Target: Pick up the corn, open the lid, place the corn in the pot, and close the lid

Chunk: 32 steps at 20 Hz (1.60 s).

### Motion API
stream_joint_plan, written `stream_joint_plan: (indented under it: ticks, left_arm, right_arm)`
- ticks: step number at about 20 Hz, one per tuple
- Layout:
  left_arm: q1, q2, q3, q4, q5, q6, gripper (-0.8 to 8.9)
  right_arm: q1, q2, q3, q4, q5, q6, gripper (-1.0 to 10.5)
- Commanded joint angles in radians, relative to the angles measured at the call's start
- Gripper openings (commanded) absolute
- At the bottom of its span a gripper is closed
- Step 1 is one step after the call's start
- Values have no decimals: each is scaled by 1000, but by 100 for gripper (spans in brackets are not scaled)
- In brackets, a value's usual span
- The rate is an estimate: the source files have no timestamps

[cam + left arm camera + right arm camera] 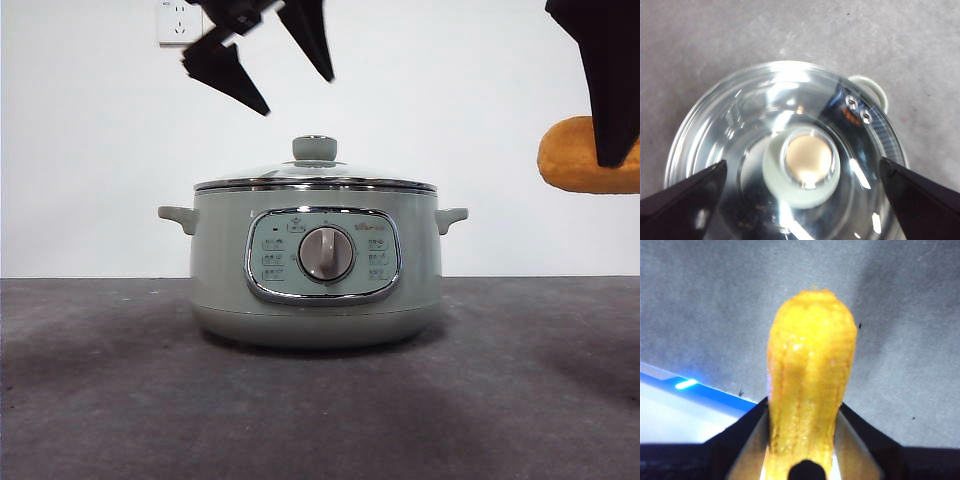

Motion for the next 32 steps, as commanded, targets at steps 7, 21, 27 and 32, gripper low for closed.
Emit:
stream_joint_plan:
  ticks: [7,21,27,32]
  left_arm:
    - [-83,135,37,-11,-108,66,626]
    - [-91,151,37,-5,-189,92,46]
    - [-86,135,50,-6,-193,117,-13]
    - [-56,52,140,-20,-208,121,-13]
  right_arm:
    - [1,-2,3,18,0,-3,-16]
    - [1,-2,3,60,1,-2,-16]
    - [1,-2,3,138,79,27,-16]
    - [0,27,63,225,87,26,-16]
